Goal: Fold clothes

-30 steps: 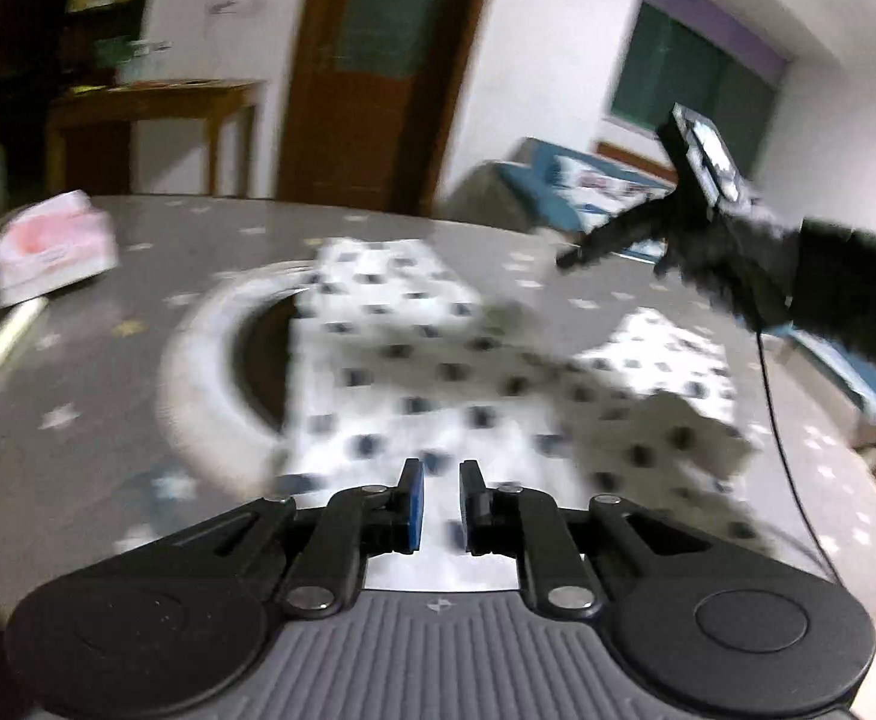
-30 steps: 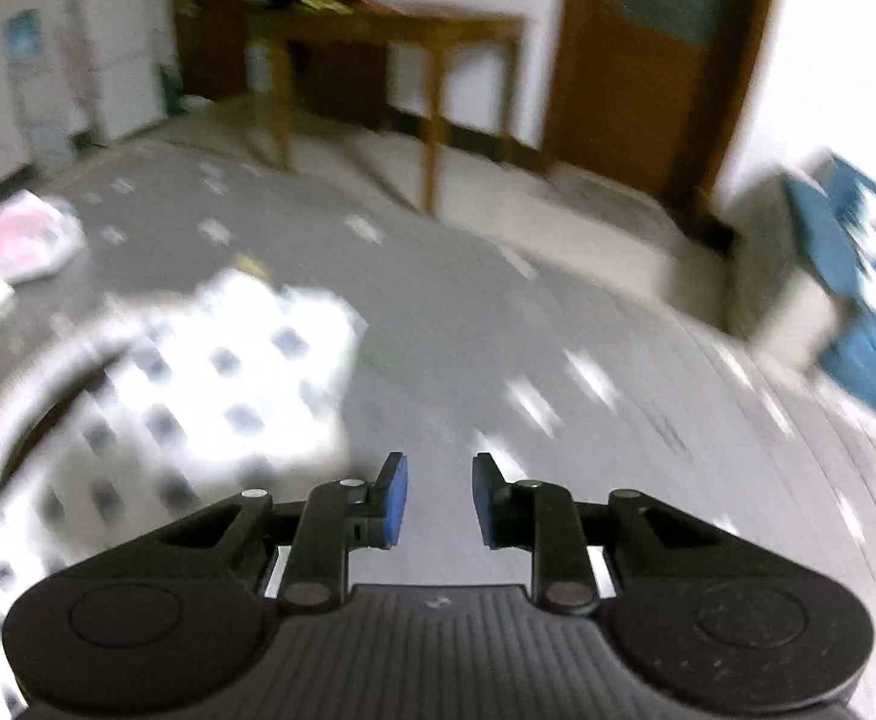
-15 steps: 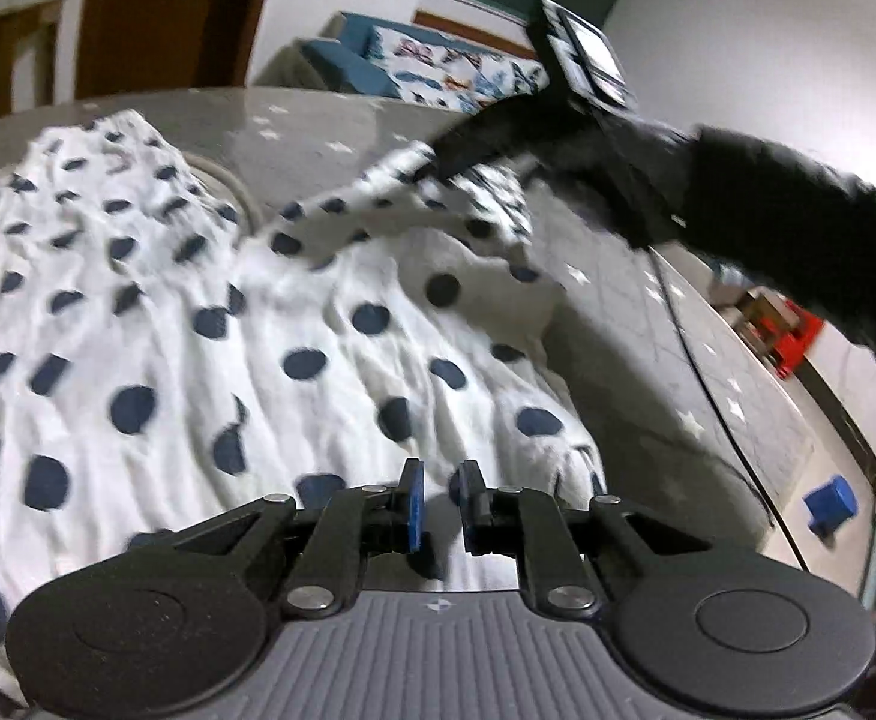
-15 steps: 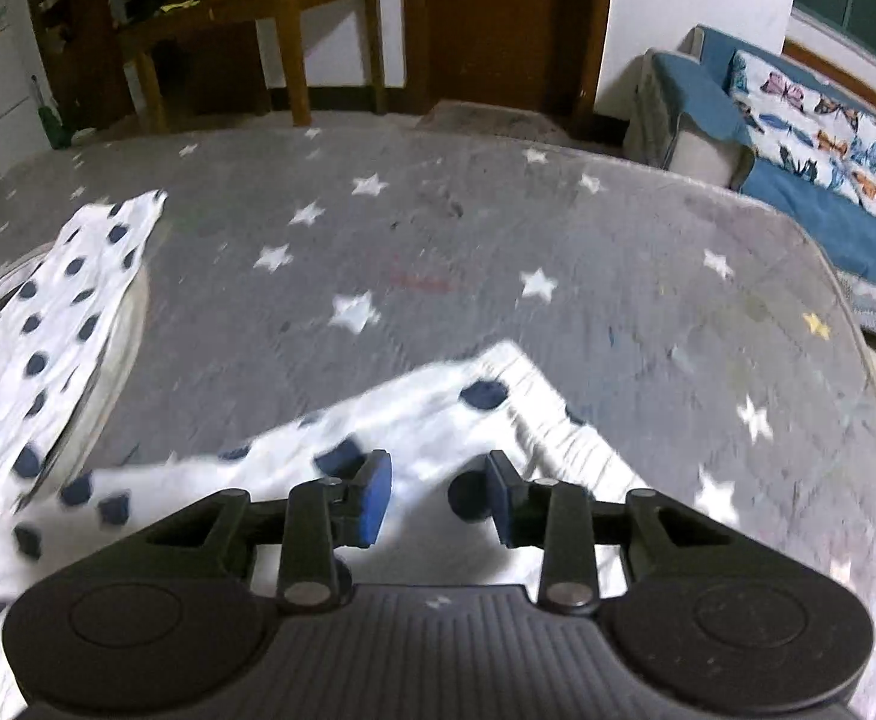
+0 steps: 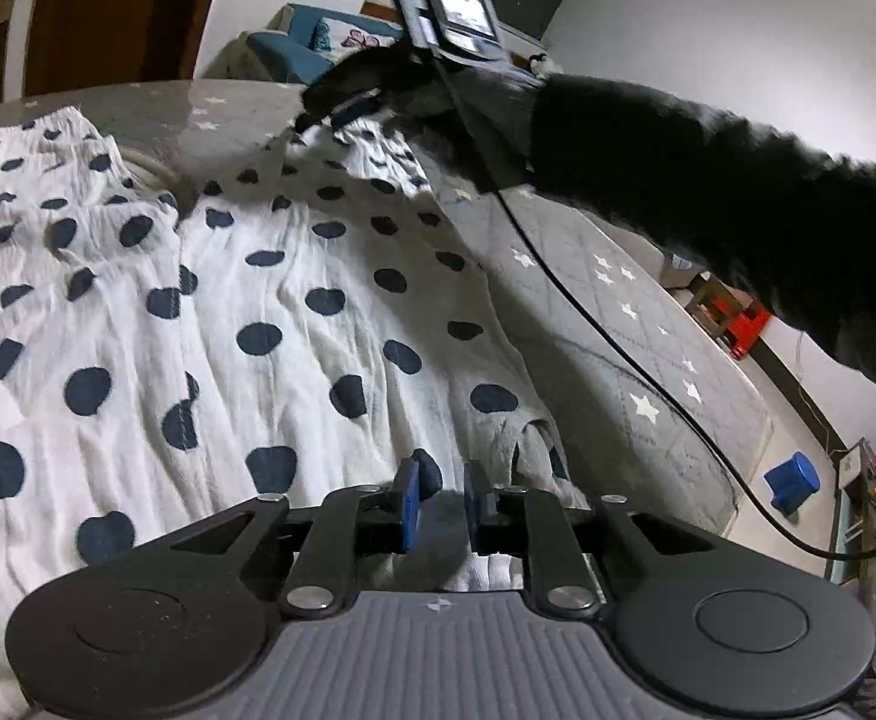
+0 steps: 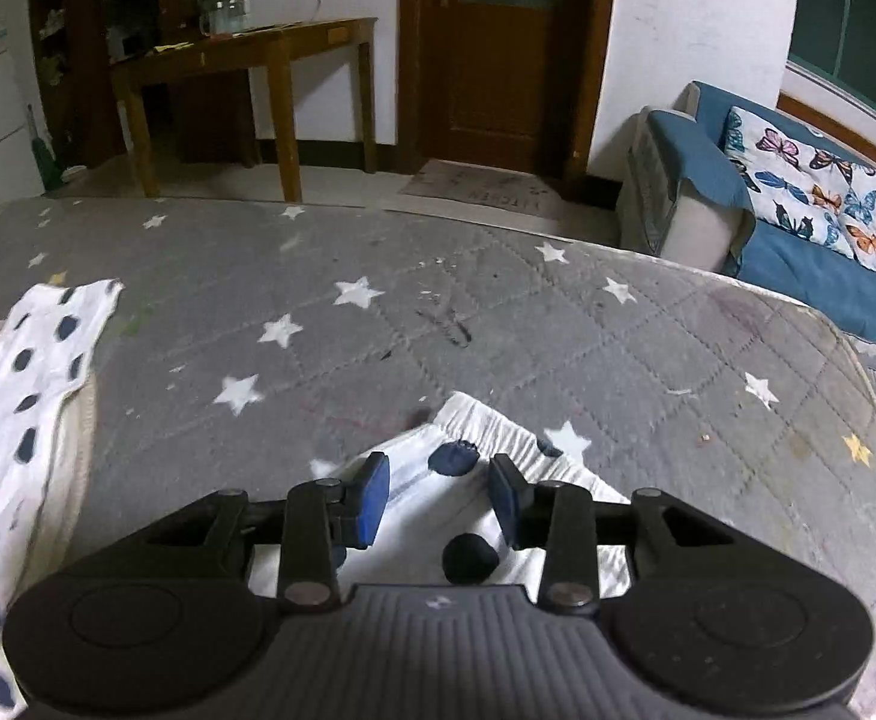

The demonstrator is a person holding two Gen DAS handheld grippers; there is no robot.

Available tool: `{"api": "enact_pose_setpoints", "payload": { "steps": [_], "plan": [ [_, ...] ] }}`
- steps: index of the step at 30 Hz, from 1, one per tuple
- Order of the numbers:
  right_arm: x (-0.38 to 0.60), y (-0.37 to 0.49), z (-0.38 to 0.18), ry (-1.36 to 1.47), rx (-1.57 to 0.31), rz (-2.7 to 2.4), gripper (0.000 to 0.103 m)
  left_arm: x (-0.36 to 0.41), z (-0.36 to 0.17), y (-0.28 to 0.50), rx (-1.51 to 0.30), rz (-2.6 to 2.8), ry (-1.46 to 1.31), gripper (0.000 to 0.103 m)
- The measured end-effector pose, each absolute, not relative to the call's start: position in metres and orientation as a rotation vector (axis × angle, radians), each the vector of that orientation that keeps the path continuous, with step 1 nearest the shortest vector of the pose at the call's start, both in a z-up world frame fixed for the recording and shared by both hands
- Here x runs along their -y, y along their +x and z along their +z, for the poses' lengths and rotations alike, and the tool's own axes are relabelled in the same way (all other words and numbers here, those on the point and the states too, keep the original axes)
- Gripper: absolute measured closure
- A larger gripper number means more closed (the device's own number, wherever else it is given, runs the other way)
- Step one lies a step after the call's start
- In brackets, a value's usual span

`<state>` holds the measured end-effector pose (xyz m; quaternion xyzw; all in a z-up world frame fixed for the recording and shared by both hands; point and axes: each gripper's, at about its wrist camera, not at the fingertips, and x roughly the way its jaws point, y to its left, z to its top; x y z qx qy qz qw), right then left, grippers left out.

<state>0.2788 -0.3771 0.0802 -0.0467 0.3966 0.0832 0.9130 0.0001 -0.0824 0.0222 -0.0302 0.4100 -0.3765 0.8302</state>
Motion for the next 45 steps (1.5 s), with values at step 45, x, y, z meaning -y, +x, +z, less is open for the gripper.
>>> {"api": "enact_pose_setpoints", "payload": {
  "steps": [45],
  "plan": [
    [0.269, -0.065, 0.098, -0.295, -0.812, 0.794, 0.049, -0.022, 0.038, -0.035, -0.767, -0.130, -0.068, 0.065]
  ]
}}
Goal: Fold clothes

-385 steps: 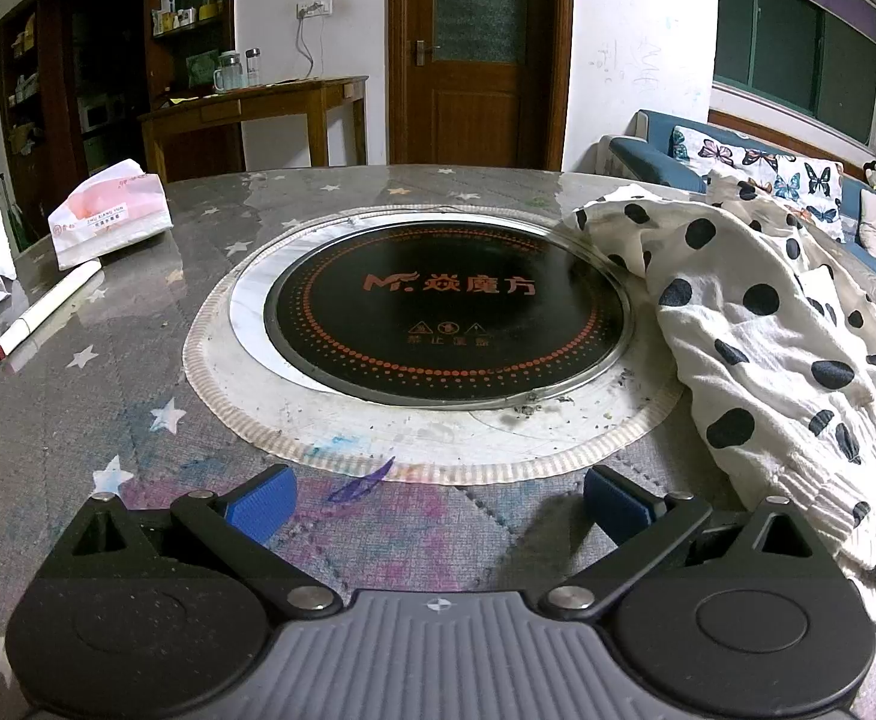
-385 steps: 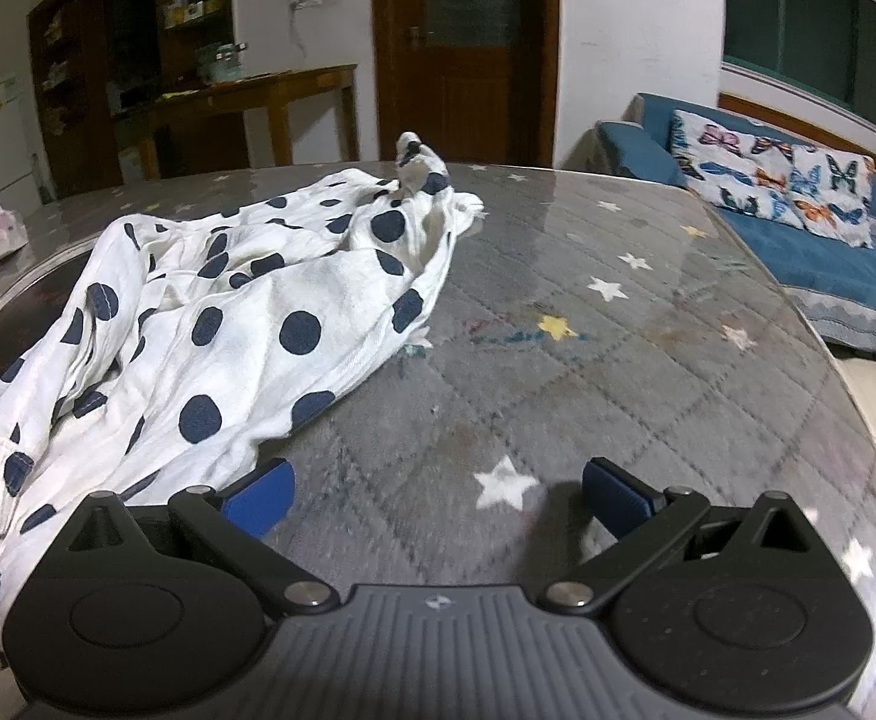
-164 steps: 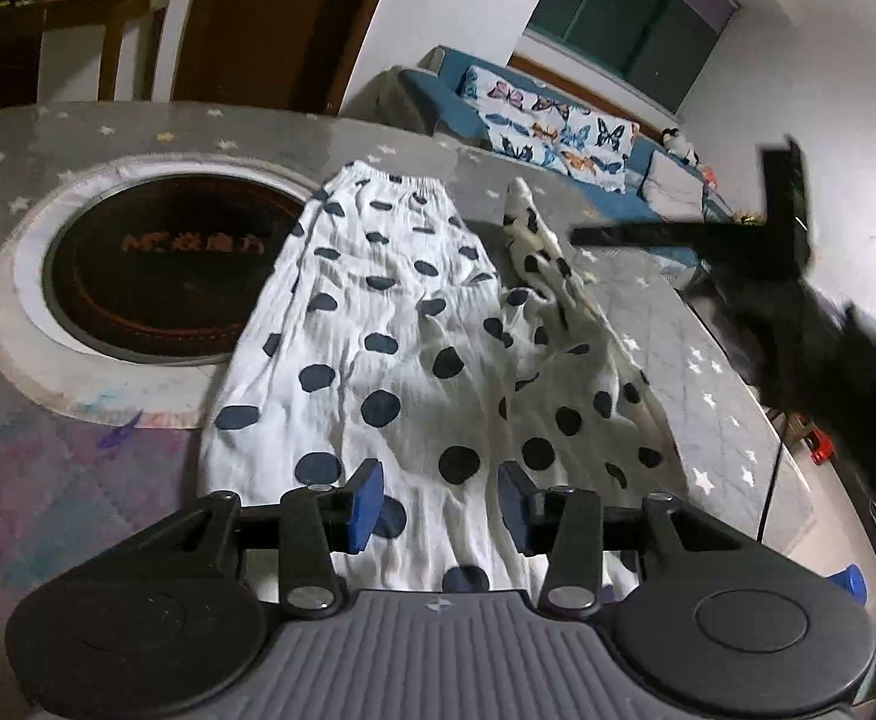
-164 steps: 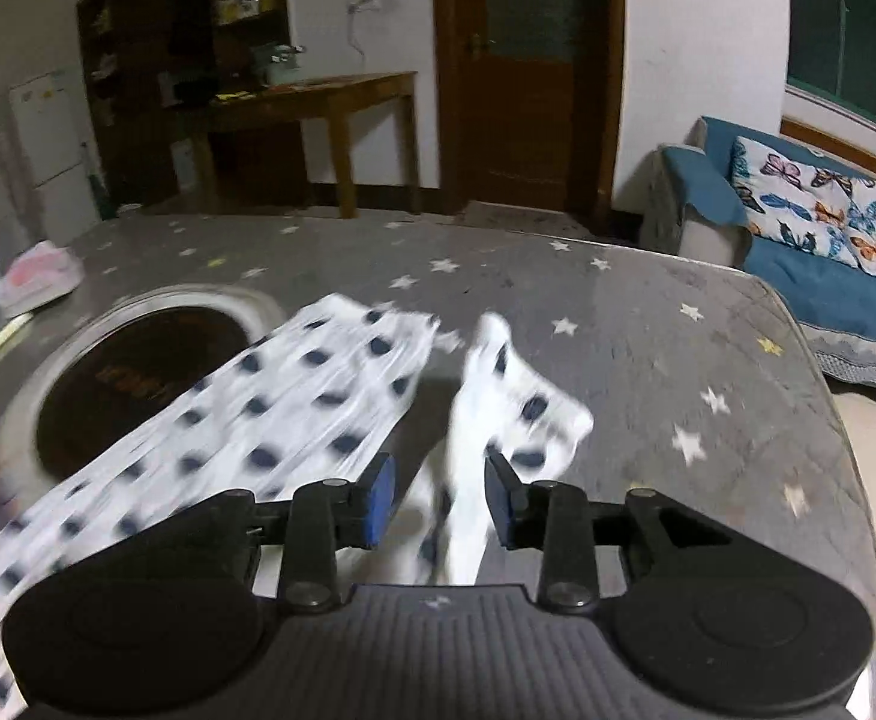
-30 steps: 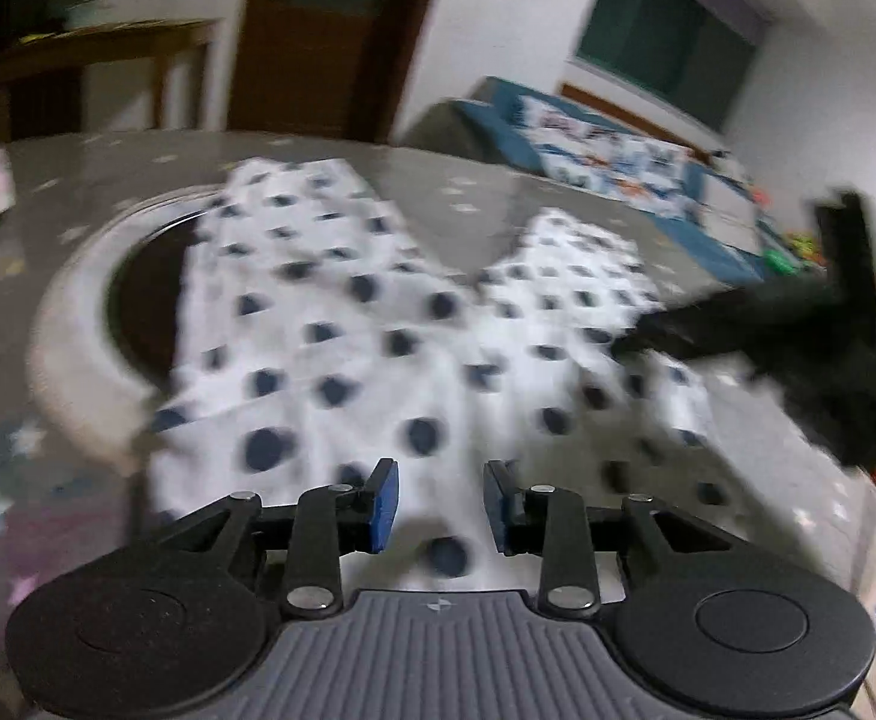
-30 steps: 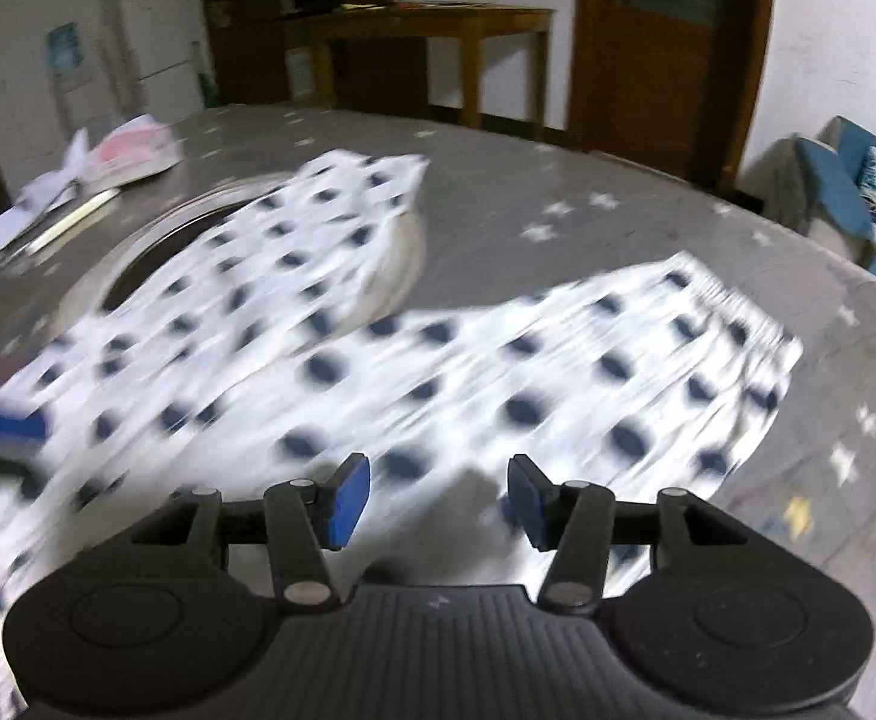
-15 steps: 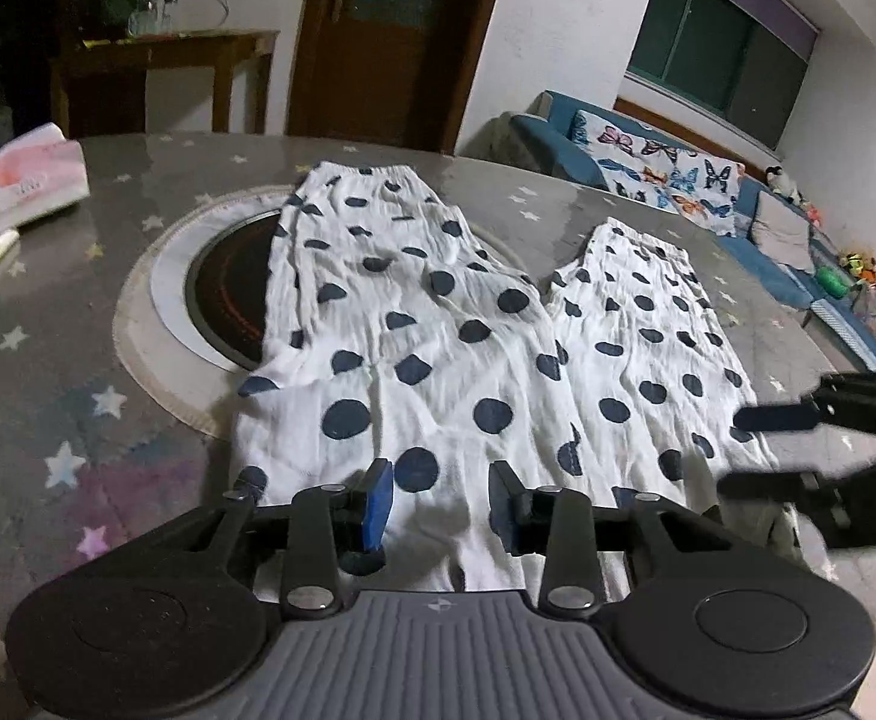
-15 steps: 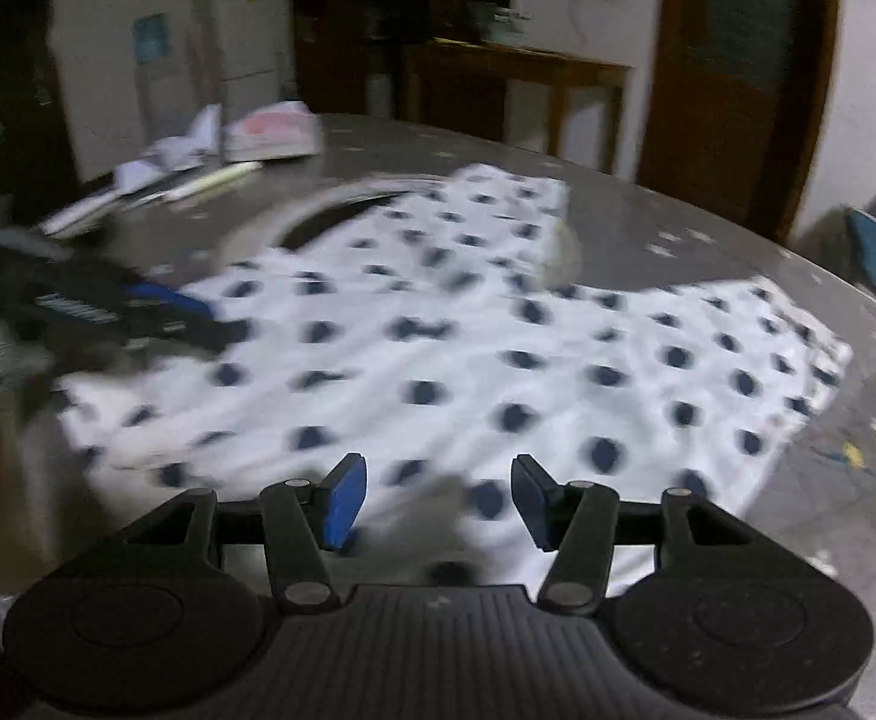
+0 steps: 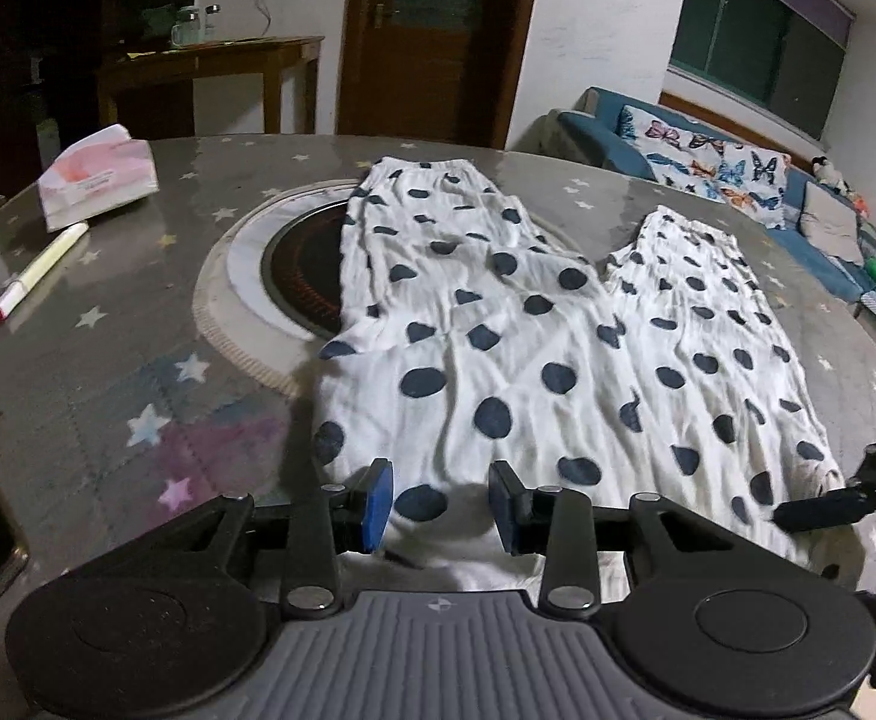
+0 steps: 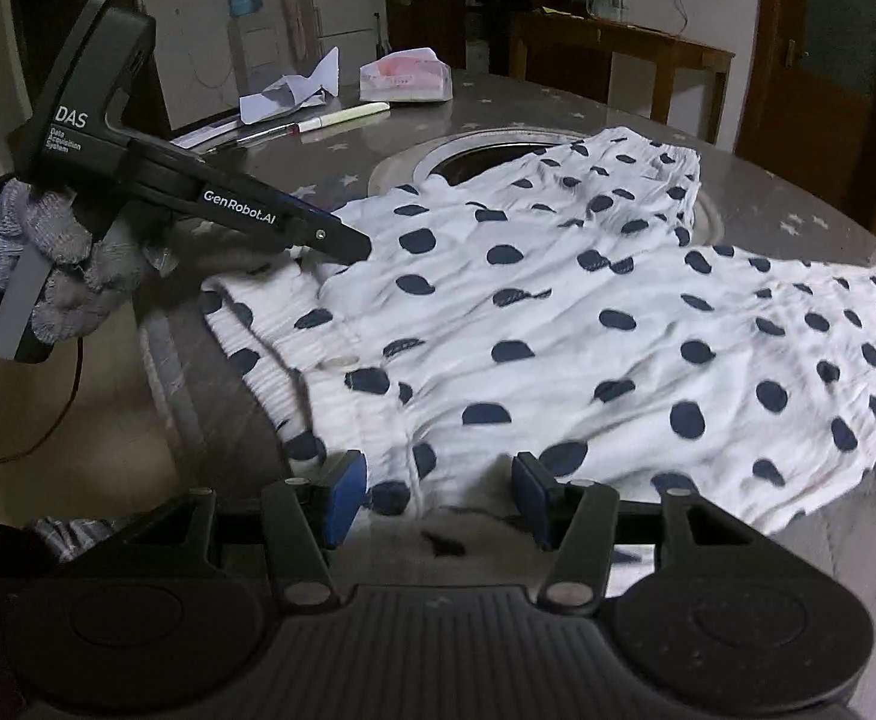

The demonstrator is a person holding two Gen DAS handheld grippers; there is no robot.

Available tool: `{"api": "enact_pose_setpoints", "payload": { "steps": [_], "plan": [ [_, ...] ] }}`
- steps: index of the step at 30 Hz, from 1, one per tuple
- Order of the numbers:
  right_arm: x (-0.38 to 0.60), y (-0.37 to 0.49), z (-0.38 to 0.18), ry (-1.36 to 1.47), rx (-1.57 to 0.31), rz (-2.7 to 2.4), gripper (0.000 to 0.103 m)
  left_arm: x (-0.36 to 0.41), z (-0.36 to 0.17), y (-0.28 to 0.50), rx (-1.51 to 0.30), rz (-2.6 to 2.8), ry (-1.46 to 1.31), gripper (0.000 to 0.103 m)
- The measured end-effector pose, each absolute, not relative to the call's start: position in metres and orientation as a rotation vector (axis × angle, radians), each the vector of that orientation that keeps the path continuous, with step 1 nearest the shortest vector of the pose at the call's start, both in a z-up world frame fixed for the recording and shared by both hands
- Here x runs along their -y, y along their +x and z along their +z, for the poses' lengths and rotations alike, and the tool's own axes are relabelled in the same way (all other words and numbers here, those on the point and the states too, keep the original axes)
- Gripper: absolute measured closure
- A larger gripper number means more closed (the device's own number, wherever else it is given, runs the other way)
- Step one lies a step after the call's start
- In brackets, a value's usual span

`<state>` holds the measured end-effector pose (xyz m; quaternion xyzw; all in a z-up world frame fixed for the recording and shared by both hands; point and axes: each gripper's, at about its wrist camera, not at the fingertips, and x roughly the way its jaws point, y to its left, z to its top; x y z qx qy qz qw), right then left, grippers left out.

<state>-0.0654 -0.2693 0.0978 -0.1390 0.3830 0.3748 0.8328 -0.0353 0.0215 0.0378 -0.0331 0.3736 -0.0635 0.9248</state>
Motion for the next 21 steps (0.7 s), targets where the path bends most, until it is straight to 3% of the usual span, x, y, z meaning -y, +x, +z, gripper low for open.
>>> {"api": "enact_pose_setpoints", "payload": {
  "steps": [21],
  "plan": [
    [0.284, -0.069, 0.100, -0.233, -0.838, 0.783, 0.049, -0.022, 0.044, -0.054, -0.748, -0.055, 0.005, 0.065]
  ]
}}
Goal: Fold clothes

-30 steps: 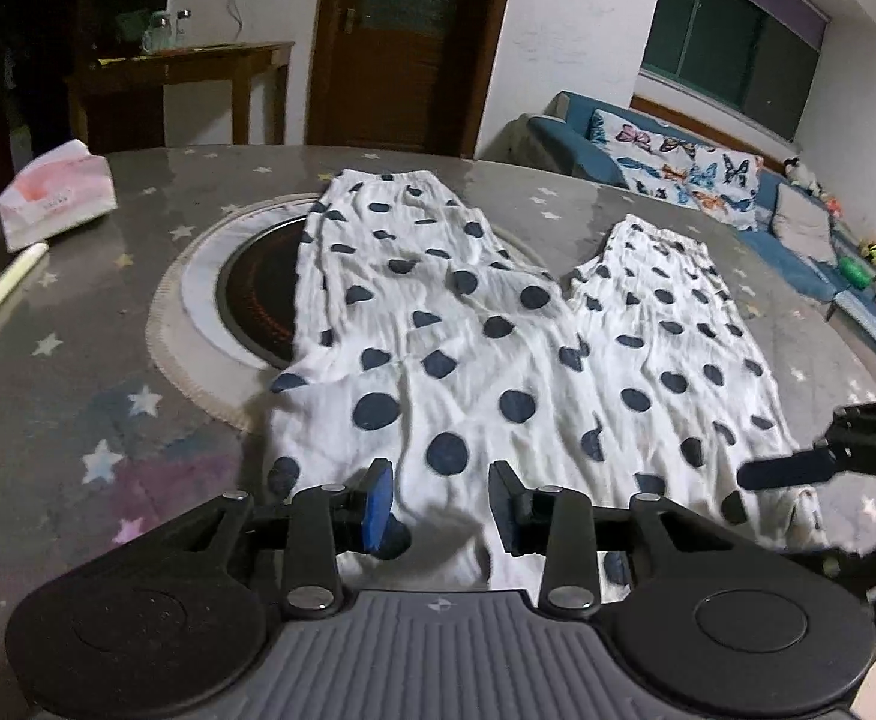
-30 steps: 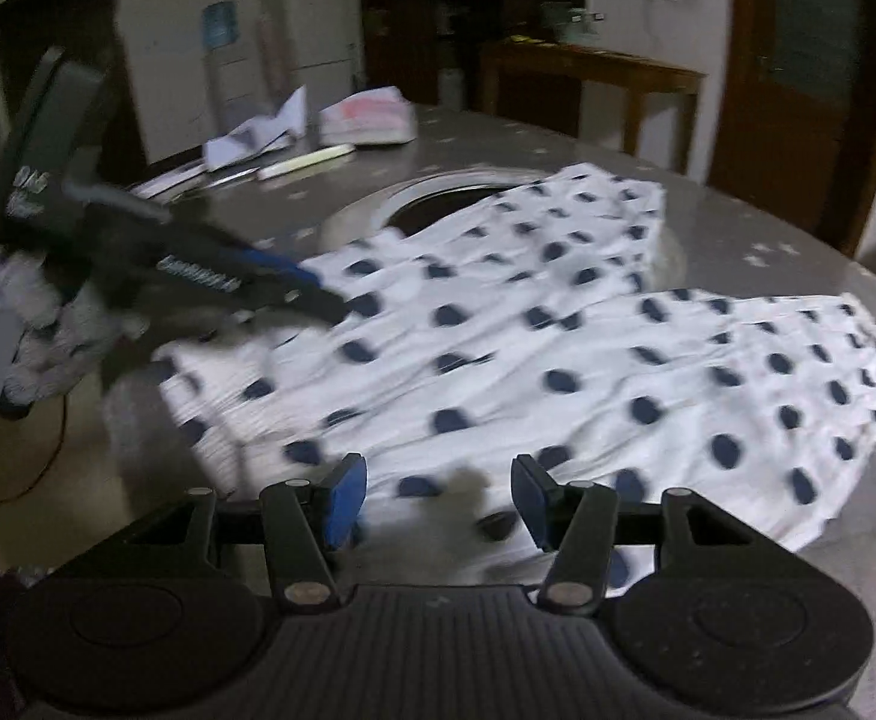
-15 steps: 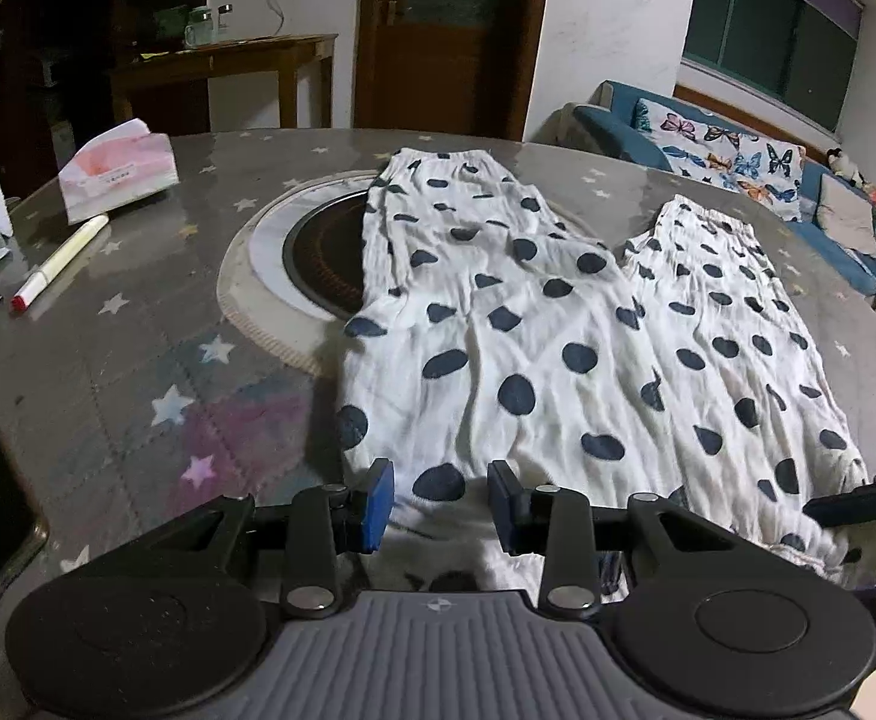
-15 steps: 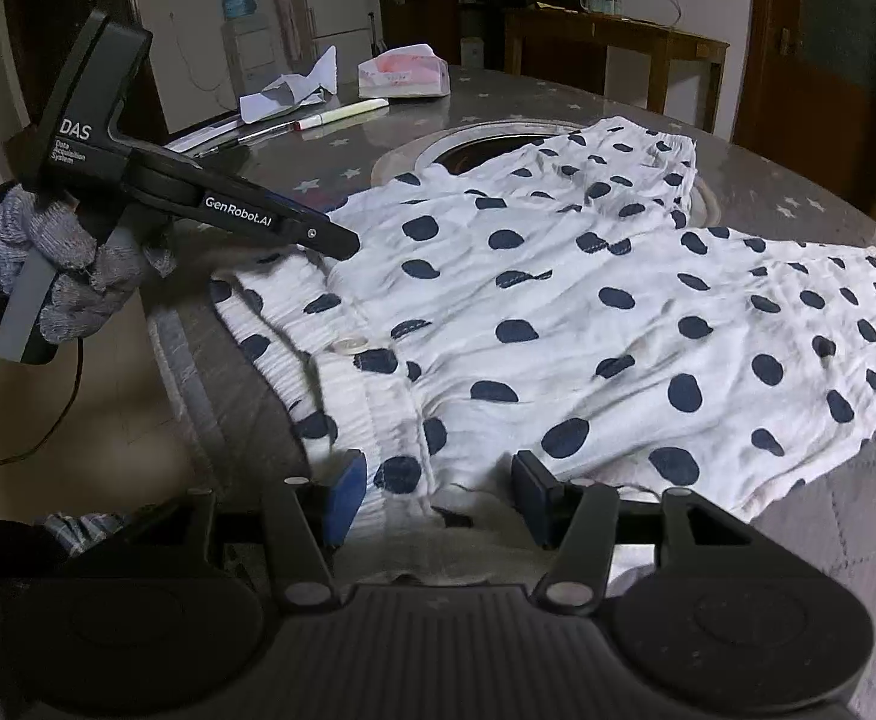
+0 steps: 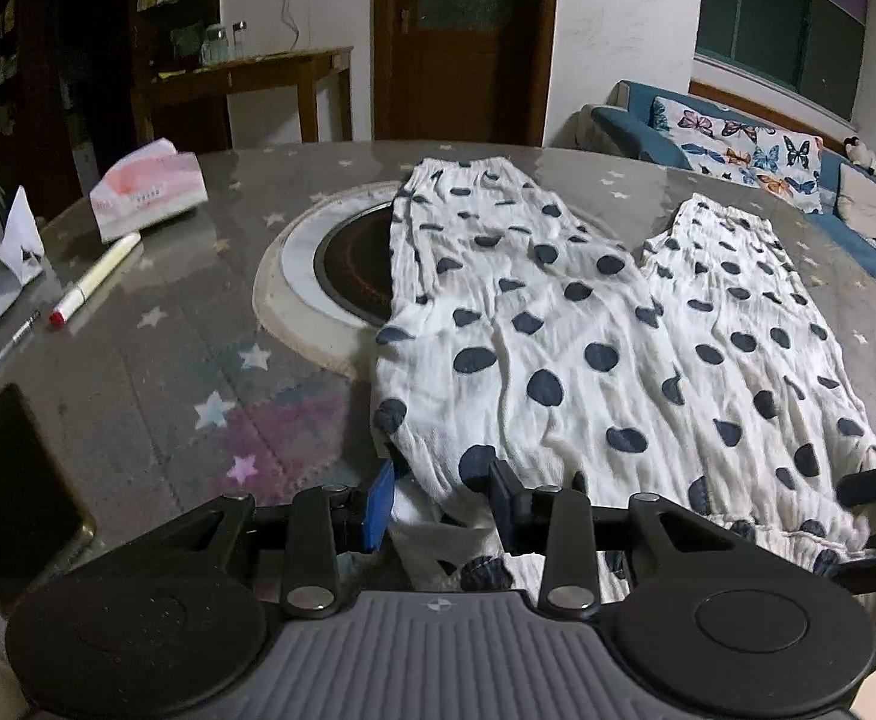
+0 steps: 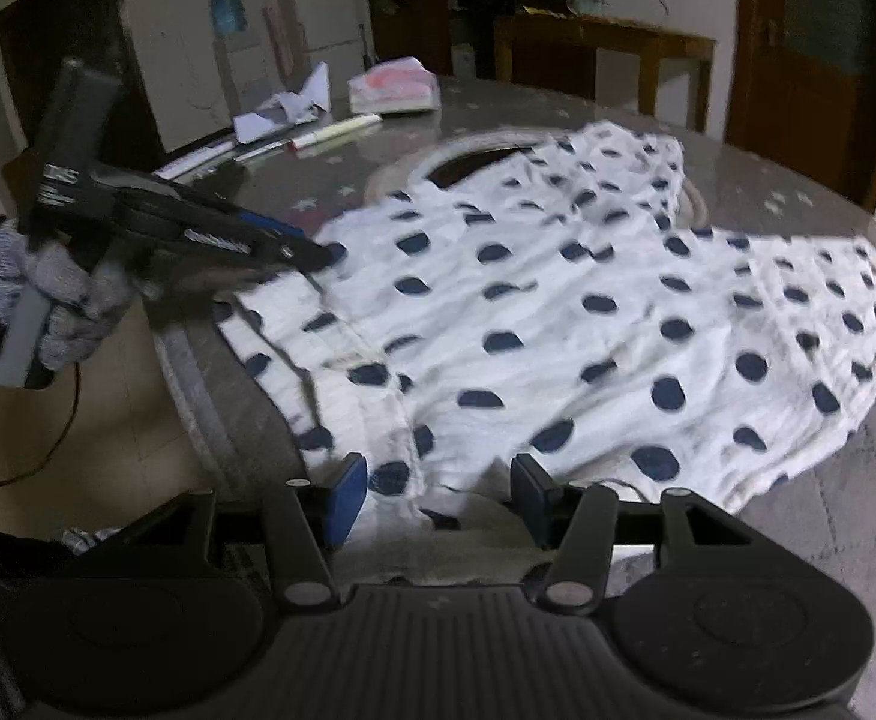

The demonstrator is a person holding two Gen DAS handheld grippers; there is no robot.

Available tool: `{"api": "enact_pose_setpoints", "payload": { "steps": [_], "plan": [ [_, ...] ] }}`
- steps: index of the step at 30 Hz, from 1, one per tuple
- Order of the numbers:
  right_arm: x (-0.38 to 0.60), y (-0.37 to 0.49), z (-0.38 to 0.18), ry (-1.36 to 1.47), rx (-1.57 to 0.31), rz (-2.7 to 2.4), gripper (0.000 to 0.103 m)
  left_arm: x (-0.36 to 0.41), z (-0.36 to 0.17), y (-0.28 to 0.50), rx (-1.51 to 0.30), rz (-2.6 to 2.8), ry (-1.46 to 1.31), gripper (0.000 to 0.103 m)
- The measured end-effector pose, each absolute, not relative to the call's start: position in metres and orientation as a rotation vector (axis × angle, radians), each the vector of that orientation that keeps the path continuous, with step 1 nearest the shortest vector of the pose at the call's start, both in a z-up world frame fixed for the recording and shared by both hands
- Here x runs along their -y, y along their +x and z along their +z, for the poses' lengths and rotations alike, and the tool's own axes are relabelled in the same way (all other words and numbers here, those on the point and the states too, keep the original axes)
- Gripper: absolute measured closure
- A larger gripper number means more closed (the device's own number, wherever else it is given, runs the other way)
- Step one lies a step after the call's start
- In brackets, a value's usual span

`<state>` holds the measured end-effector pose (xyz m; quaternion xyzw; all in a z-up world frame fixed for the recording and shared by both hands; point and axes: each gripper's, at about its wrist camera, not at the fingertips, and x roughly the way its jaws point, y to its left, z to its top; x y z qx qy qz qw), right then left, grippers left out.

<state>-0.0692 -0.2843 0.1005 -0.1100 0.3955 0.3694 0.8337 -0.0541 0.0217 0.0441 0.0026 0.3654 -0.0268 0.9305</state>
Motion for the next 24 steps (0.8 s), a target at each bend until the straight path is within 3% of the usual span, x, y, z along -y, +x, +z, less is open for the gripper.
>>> {"api": "enact_pose_setpoints", "payload": {
  "steps": [5, 11, 17, 24],
  "plan": [
    [0.294, -0.068, 0.105, -0.187, -0.842, 0.792, 0.049, -0.006, 0.061, -0.067, -0.702, -0.149, 0.036, 0.065],
    [0.328, -0.047, 0.124, -0.102, -0.805, 0.689, 0.049, 0.037, 0.070, -0.087, -0.664, -0.392, 0.068, 0.057],
    [0.364, -0.001, 0.120, -0.045, -0.815, 0.498, 0.052, 0.094, 0.063, -0.100, -0.660, -0.596, 0.130, 0.048],
    [0.401, 0.051, 0.104, 0.037, -0.828, 0.339, 0.054, 0.134, 0.041, -0.108, -0.657, -0.648, 0.253, 0.047]
  ]
}}
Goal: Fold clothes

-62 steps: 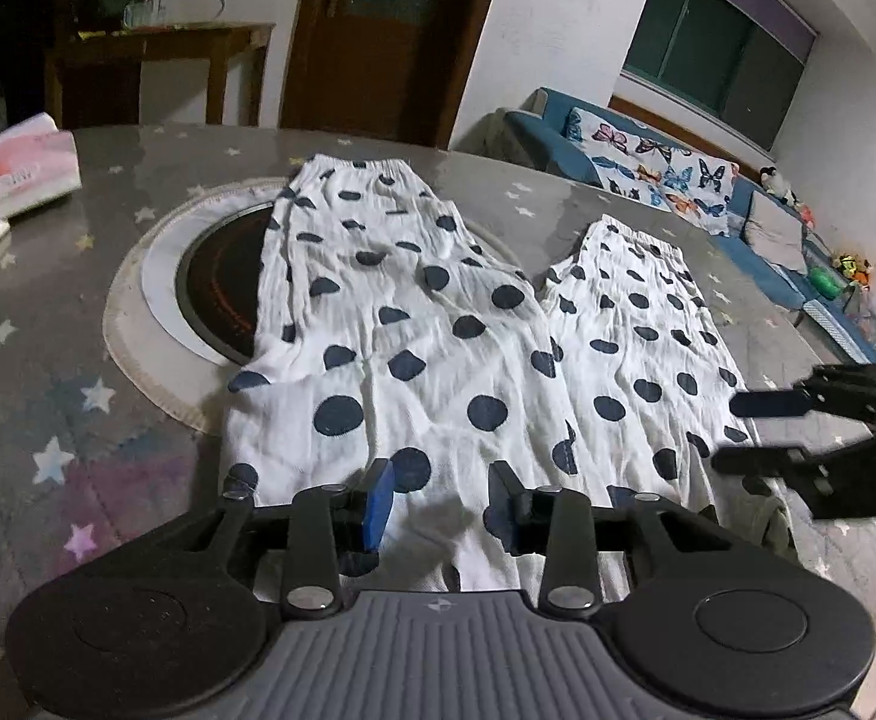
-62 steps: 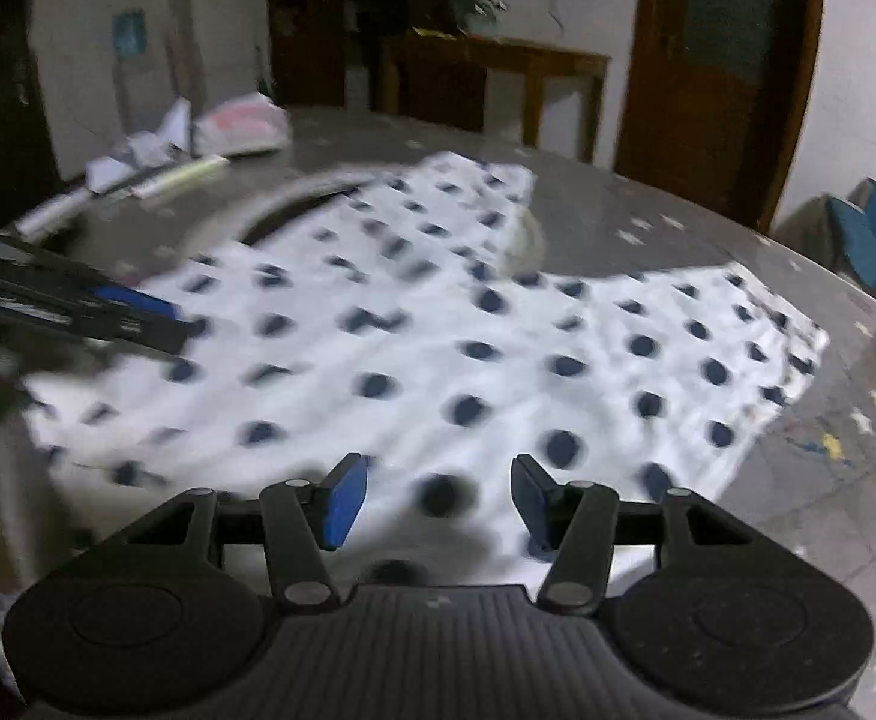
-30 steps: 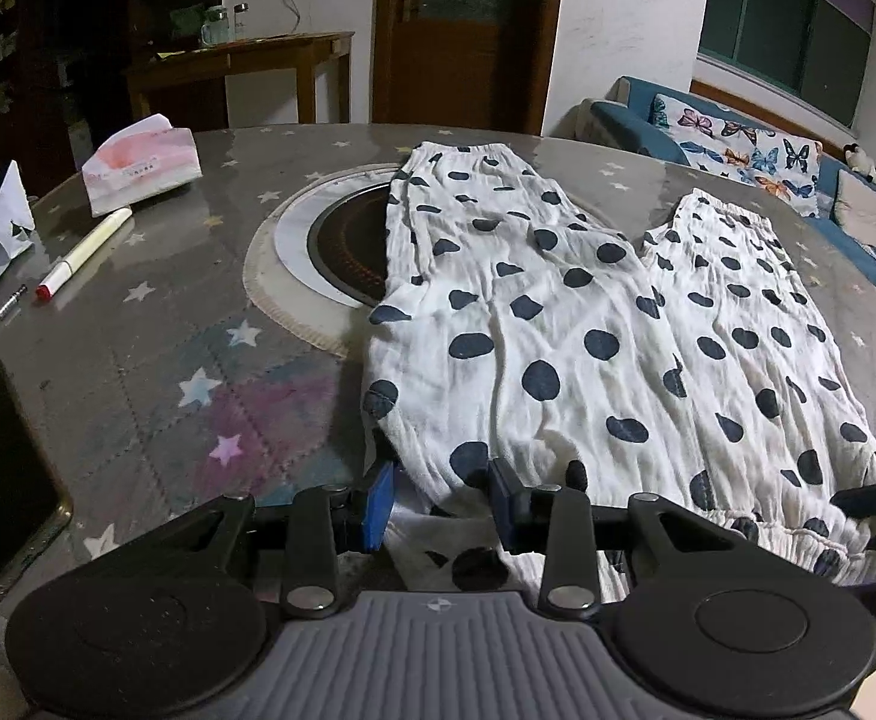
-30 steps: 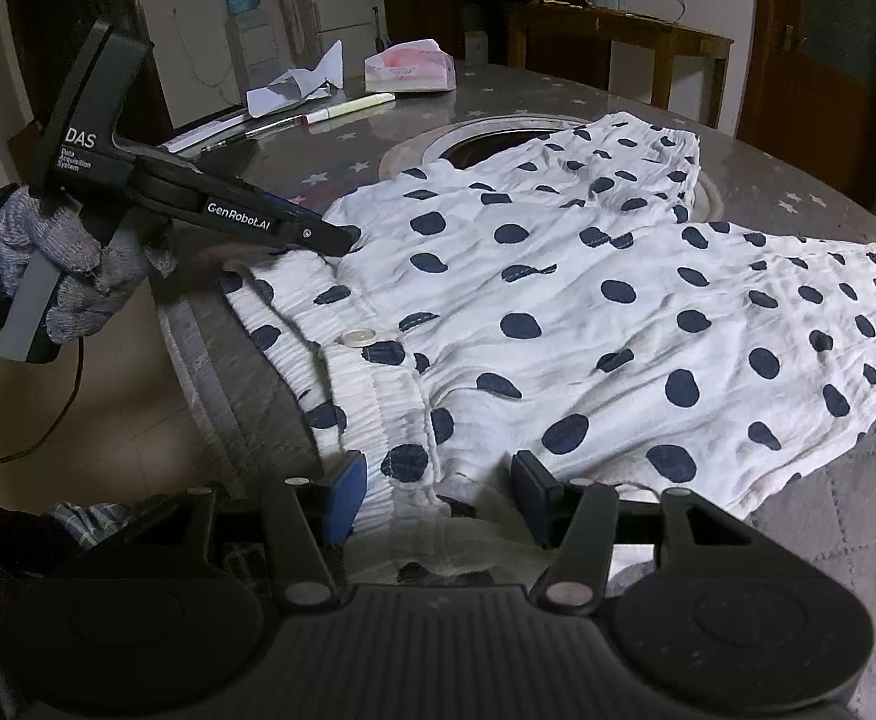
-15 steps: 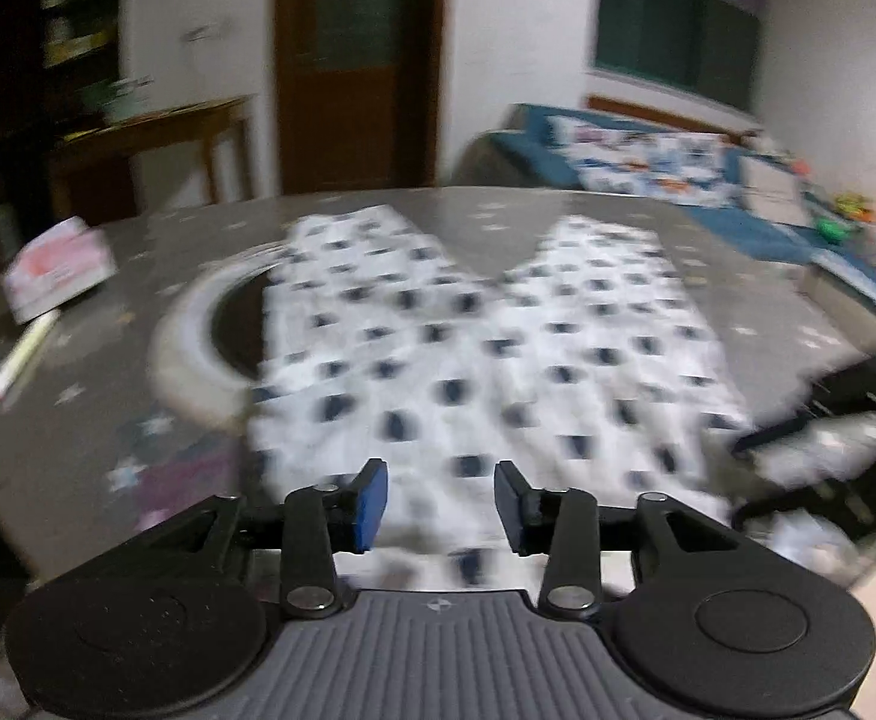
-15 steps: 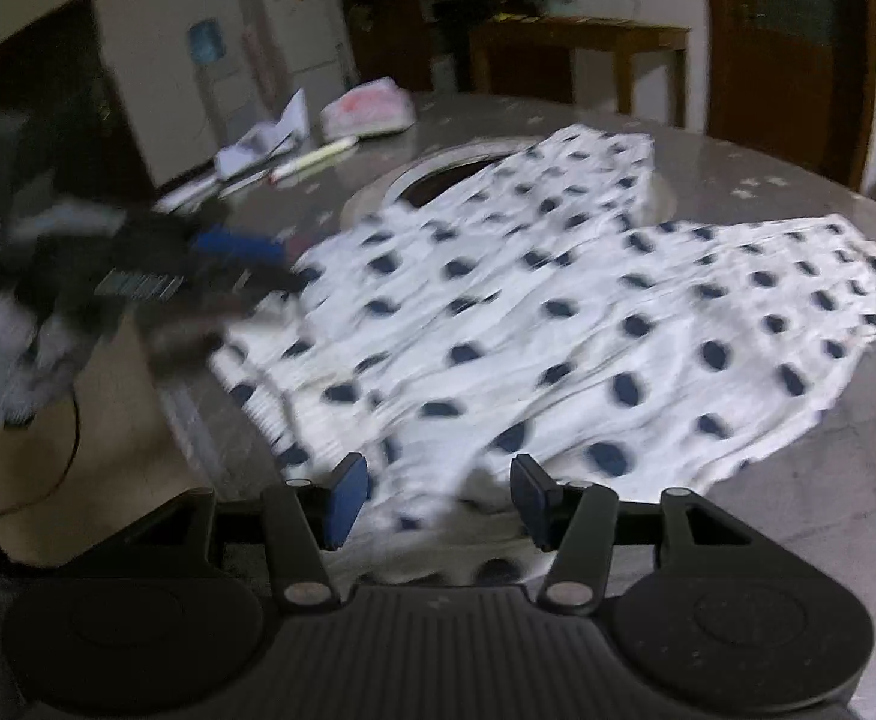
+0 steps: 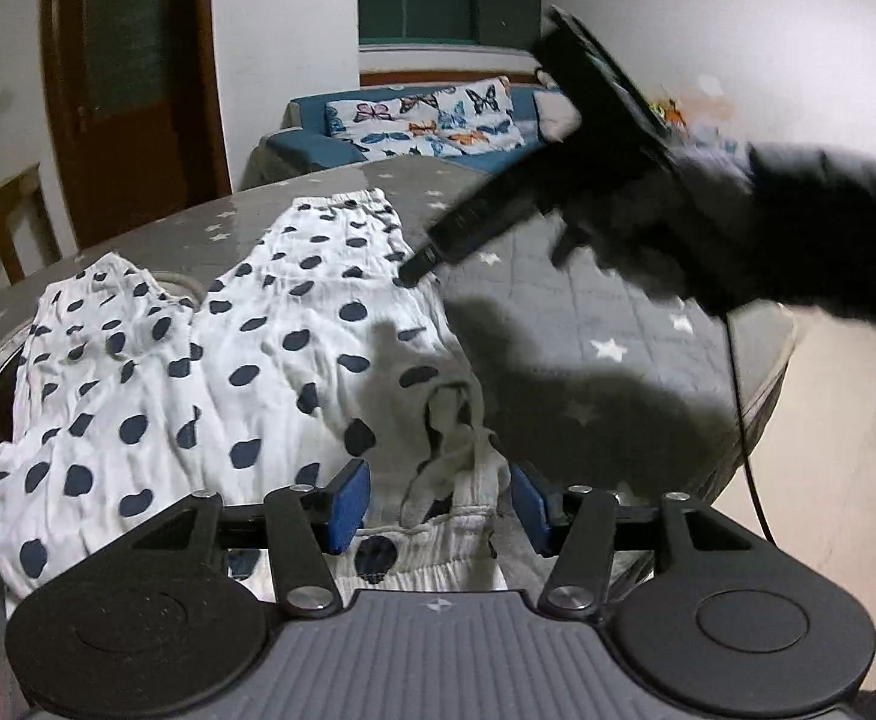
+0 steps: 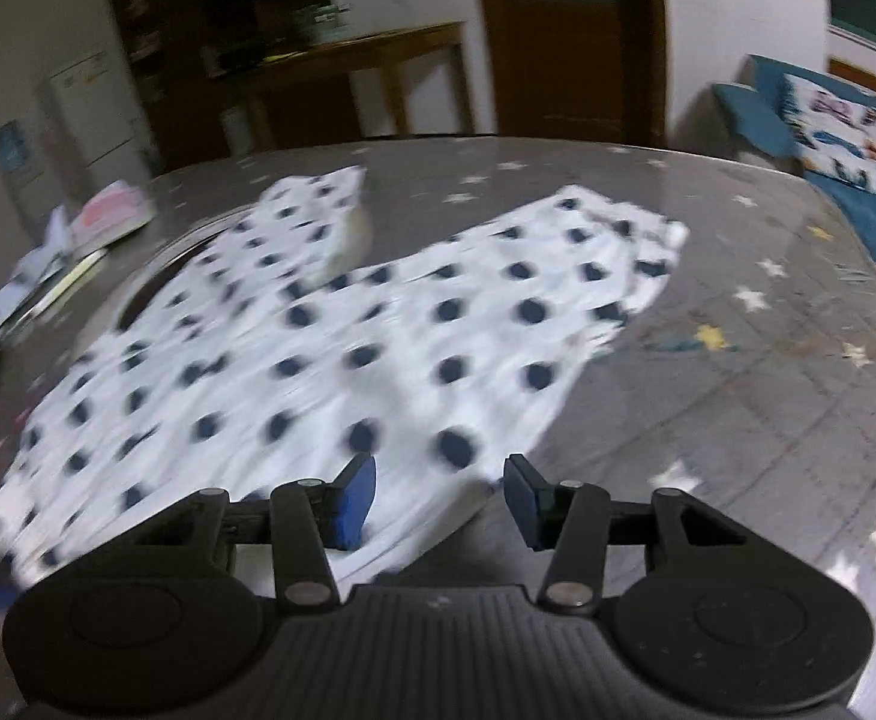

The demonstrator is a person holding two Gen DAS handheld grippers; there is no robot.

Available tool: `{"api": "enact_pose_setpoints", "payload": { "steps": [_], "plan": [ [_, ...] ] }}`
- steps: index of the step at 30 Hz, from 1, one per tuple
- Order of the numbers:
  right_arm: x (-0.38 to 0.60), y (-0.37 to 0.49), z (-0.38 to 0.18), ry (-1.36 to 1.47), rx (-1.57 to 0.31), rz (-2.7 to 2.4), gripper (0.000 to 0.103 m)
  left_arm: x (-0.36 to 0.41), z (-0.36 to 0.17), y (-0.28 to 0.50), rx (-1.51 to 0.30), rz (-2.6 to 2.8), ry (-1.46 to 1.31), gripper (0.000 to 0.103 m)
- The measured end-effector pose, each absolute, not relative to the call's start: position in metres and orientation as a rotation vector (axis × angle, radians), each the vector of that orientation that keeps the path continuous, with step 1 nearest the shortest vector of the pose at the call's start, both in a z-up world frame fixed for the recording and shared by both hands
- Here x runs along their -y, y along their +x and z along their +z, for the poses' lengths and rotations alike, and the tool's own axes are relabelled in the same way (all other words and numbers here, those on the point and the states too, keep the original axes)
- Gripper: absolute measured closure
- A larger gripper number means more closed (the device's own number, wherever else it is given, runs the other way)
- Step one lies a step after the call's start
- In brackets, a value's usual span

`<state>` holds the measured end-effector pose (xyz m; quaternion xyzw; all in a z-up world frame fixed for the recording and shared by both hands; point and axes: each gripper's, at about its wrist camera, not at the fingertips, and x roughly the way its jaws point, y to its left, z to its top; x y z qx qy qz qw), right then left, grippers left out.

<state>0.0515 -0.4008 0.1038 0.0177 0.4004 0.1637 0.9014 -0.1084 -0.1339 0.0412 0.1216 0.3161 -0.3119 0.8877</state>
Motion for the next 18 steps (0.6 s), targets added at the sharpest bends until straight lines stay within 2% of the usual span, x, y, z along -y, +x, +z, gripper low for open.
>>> {"api": "enact_pose_setpoints", "payload": {
  "steps": [6, 7, 9, 10, 12, 14, 18],
  "plan": [
    [0.423, 0.097, 0.097, 0.099, -0.813, 0.233, 0.057, 0.148, 0.024, -0.102, -0.673, -0.652, 0.302, 0.049],
    [0.426, 0.107, 0.095, 0.109, -0.810, 0.214, 0.059, 0.148, 0.023, -0.101, -0.673, -0.651, 0.305, 0.052],
    [0.432, 0.127, 0.093, 0.123, -0.802, 0.180, 0.059, 0.148, 0.021, -0.097, -0.679, -0.648, 0.302, 0.065],
    [0.434, 0.136, 0.091, 0.129, -0.798, 0.164, 0.060, 0.147, 0.021, -0.094, -0.684, -0.649, 0.291, 0.069],
    [0.439, 0.155, 0.089, 0.139, -0.791, 0.131, 0.060, 0.143, 0.022, -0.089, -0.694, -0.655, 0.264, 0.085],
    [0.444, 0.173, 0.085, 0.154, -0.786, 0.097, 0.061, 0.139, 0.025, -0.084, -0.699, -0.665, 0.232, 0.090],
    [0.451, 0.203, 0.076, 0.173, -0.786, 0.039, 0.061, 0.130, 0.036, -0.080, -0.693, -0.683, 0.182, 0.091]
  ]
}}
